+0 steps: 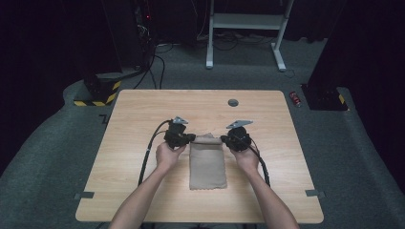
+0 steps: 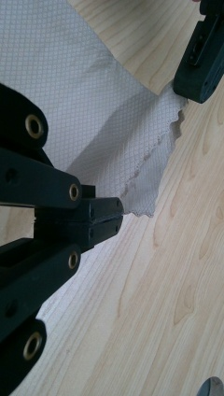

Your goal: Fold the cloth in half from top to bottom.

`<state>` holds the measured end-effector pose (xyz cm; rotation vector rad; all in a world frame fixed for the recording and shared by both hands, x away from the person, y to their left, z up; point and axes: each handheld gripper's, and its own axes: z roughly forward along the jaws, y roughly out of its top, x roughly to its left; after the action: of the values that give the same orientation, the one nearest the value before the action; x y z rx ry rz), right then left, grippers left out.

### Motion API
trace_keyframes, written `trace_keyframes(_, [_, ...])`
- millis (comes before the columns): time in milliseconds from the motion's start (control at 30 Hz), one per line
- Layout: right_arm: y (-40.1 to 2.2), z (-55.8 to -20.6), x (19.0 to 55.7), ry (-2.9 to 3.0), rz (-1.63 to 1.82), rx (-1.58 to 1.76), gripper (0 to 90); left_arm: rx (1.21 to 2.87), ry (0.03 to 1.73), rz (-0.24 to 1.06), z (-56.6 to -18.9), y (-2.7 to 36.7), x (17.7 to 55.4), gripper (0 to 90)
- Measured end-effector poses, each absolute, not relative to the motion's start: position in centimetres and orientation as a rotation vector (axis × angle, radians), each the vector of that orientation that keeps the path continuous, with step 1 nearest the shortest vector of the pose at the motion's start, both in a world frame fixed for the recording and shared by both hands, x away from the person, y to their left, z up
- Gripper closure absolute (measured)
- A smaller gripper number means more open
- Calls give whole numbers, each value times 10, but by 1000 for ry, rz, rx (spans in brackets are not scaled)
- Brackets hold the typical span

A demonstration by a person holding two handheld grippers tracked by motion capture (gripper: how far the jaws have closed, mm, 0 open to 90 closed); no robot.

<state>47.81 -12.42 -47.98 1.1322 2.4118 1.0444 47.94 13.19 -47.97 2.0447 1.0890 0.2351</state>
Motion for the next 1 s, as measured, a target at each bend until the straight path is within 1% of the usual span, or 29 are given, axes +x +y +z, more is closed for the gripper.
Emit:
trace_keyframes(533, [-126, -480, 466, 2426, 1065, 1102, 900, 2063, 1072, 243, -479, 131, 467, 890])
trace_keyframes(667, [-127, -481, 463, 2425, 1073, 1100, 900, 2101, 1040, 282, -478, 128, 463, 890])
trace_keyframes(1000, [-130, -480, 457, 2430, 1089, 1088, 900, 2072, 1039, 250, -477, 131, 458, 890])
